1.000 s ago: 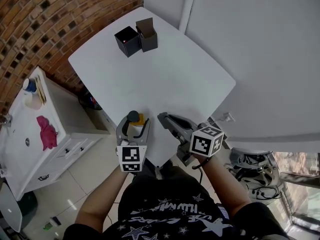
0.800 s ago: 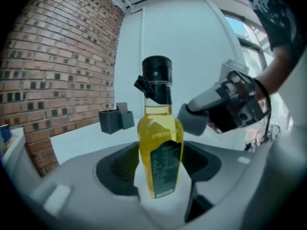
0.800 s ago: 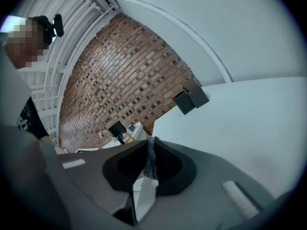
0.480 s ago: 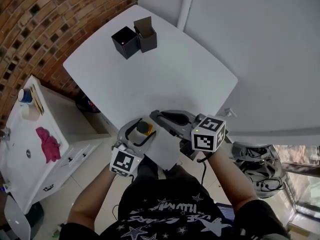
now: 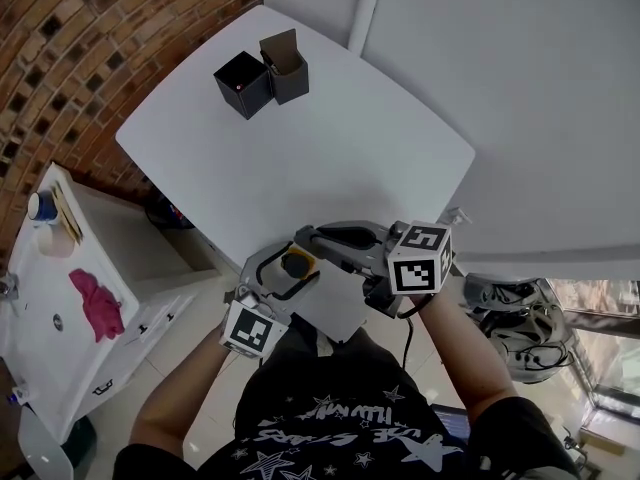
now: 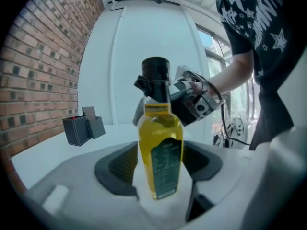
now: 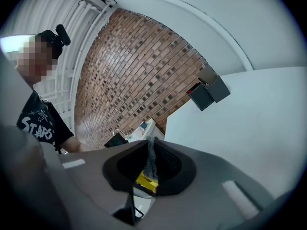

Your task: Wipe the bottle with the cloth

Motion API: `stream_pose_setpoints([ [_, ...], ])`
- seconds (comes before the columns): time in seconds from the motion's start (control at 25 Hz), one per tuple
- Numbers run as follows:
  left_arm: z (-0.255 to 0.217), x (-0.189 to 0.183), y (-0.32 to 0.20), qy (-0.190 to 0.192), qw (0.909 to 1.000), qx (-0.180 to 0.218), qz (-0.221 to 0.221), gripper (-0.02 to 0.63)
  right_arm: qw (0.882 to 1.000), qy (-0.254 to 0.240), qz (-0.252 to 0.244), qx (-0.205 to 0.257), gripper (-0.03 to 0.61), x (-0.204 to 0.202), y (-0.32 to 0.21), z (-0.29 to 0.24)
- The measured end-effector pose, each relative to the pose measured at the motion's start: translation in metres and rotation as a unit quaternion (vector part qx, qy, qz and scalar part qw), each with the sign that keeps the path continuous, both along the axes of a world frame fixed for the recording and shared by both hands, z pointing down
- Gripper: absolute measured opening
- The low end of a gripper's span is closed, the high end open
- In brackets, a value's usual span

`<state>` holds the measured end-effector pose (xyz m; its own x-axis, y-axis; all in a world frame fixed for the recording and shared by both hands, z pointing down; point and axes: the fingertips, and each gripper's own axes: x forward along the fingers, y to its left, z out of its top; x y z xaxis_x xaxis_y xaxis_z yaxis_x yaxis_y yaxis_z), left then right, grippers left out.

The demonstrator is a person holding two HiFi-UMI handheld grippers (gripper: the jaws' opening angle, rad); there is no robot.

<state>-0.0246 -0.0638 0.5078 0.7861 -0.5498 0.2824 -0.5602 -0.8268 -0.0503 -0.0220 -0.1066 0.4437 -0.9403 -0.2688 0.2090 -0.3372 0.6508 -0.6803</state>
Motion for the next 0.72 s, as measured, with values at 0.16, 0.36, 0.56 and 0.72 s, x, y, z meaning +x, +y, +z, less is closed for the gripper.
stream_pose_setpoints([
  [0.16, 0.007, -0.007, 0.000, -0.006, 0.9998, 0.002, -0.021, 0.315, 1.000, -0.004, -0.006, -0.003, 0.040, -0.002, 0.002, -0.001],
  [0.36, -0.002, -0.023, 0.005, 0.000, 0.9981, -0.008, -0.060, 0.319, 1.000, 0.001, -0.013, -0.006, 0.041, -0.006, 0.002, 0.006],
  [0.56, -0.011, -0.044, 0.015, 0.018, 0.9922, -0.033, -0.119, 0.319, 1.000, 0.010, -0.012, -0.026, 0.041, -0.009, 0.001, 0.025],
  [0.72, -0.008, -0.061, 0.022, 0.043, 0.9829, -0.062, -0.168, 0.319, 0.999, 0.025, -0.012, -0.046, 0.041, -0.009, 0.001, 0.052],
])
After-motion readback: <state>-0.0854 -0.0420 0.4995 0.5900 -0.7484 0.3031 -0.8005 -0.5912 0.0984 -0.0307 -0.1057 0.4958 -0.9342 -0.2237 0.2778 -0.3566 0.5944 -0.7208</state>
